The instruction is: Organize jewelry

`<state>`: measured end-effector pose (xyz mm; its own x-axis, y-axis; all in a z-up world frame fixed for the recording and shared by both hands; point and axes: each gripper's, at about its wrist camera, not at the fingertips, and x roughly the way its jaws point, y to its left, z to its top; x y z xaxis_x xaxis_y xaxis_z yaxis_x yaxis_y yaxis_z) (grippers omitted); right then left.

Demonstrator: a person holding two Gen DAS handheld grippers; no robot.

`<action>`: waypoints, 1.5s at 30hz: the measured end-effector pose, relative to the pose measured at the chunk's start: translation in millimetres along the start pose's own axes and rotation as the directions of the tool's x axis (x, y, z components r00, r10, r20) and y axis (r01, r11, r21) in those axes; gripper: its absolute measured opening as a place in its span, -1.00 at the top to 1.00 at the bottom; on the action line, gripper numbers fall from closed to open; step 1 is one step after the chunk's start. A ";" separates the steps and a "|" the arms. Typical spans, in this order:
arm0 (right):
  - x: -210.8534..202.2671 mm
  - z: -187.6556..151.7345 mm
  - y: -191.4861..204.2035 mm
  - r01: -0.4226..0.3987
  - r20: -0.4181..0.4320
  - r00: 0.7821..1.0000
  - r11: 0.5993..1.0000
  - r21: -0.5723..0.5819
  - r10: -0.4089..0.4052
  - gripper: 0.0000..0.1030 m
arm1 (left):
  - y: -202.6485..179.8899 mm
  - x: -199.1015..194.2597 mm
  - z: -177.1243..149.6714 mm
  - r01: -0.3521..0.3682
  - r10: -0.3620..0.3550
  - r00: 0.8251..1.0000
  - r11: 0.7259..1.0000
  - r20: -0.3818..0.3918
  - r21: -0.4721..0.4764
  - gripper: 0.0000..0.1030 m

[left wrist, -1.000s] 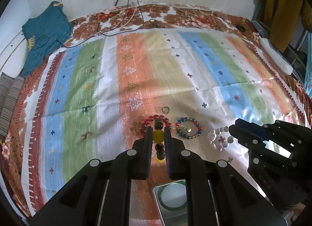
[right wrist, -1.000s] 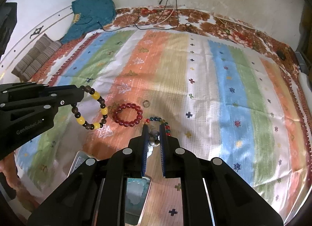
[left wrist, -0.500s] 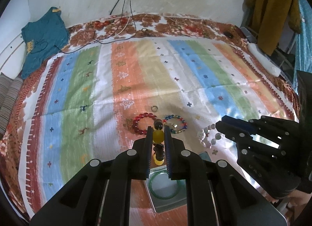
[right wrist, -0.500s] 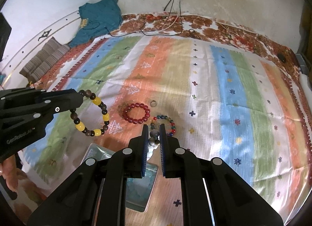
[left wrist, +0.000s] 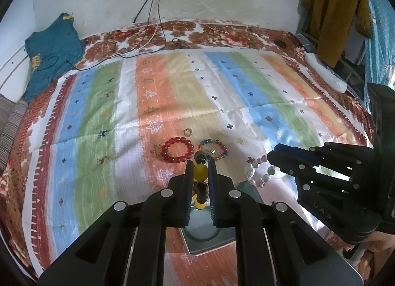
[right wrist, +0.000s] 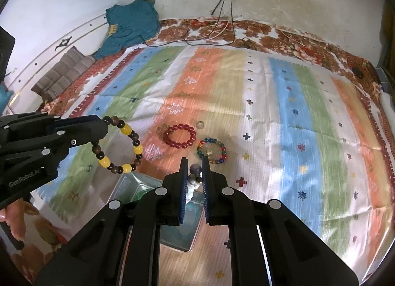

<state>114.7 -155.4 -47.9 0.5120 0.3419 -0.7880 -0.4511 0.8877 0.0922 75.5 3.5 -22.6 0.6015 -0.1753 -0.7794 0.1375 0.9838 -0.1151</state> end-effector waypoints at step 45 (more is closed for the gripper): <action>2.7 -15.7 -5.5 0.035 -0.057 0.998 0.999 0.032 -0.034 0.28 | 16.0 0.0 -20.1 -0.080 0.077 0.996 0.995 -0.045 -0.063 0.45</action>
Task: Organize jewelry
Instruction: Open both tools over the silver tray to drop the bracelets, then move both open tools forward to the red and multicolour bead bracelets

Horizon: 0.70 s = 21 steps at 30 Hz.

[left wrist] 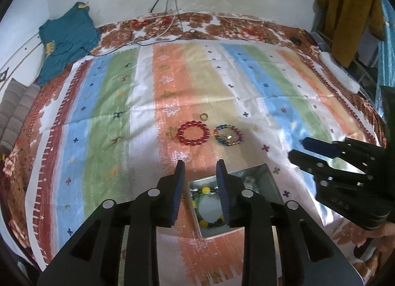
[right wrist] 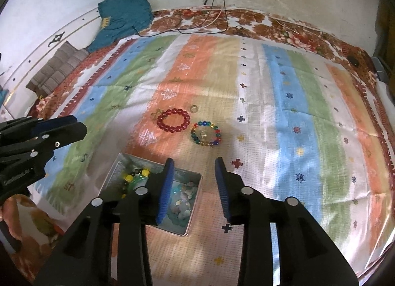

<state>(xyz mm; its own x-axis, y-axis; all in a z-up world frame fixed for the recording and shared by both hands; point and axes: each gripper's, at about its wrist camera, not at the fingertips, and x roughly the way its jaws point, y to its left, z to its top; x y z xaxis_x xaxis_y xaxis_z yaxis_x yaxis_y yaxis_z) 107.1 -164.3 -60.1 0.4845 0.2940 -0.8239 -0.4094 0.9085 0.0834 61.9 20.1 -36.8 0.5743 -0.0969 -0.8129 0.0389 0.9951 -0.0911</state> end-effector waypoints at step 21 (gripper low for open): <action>27.4 17.8 -11.8 0.087 -0.037 0.996 0.996 0.024 -0.086 -0.14 | 23.8 42.9 26.1 -0.109 0.104 0.991 0.993 -0.085 -0.052 0.04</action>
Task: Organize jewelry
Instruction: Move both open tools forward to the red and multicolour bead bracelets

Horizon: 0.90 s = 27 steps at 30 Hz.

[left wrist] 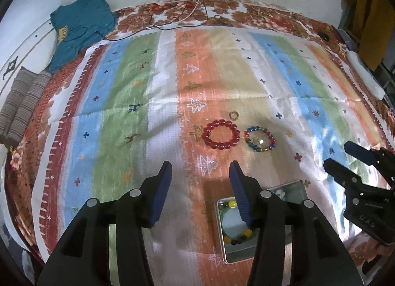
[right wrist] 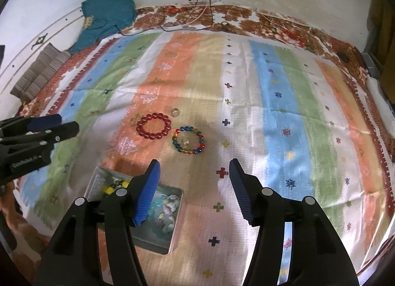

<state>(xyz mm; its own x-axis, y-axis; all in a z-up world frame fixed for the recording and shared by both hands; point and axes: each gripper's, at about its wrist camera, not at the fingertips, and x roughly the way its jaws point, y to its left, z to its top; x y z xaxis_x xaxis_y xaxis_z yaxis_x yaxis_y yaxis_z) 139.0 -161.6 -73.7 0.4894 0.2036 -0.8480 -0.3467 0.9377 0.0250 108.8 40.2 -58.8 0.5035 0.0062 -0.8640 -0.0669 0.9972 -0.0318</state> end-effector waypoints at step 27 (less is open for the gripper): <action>35.4 19.0 -5.1 0.044 -0.061 0.997 0.999 -0.003 -0.044 -0.31 | -6.9 34.4 20.4 -0.053 0.054 0.998 0.998 -0.044 0.025 -0.10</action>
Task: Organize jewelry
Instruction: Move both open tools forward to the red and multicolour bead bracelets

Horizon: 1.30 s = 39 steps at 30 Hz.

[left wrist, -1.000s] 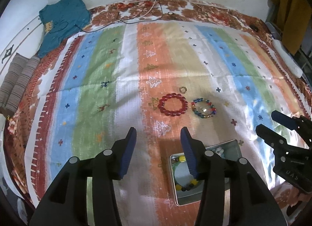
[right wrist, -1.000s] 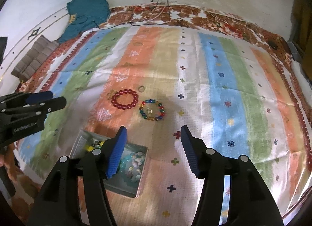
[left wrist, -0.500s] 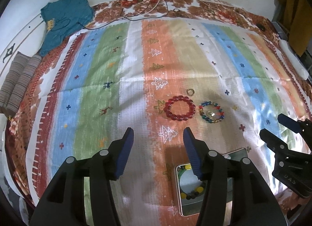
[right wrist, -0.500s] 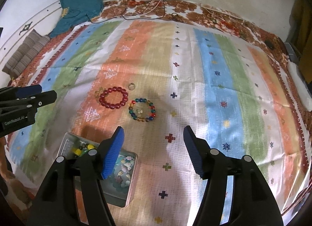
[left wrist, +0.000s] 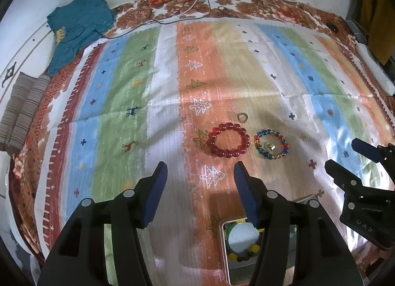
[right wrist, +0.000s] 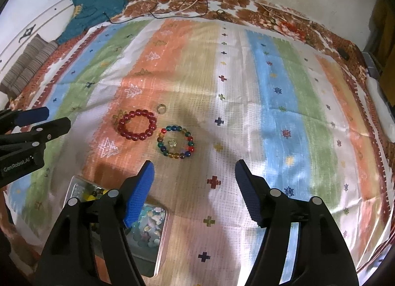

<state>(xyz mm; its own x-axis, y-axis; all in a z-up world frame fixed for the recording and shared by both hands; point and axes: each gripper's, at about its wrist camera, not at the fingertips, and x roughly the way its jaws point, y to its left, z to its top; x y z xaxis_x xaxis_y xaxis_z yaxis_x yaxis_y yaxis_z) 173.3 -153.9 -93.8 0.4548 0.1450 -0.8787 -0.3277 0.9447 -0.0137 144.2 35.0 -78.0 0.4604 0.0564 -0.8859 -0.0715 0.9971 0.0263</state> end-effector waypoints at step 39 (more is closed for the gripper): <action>92.1 33.6 -2.1 0.038 -0.130 0.991 0.999 -0.025 -0.041 -0.34 | -2.8 91.1 41.4 -0.044 0.048 0.991 0.998 -0.123 0.035 -0.13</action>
<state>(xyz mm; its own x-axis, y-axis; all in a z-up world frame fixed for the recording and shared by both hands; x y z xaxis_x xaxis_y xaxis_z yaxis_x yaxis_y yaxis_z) 243.7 -132.6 -158.7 0.3565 0.0665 -0.9319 -0.3309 0.9418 -0.0594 222.9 39.4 -139.7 0.3439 0.0976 -0.9339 -0.0607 0.9948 0.0816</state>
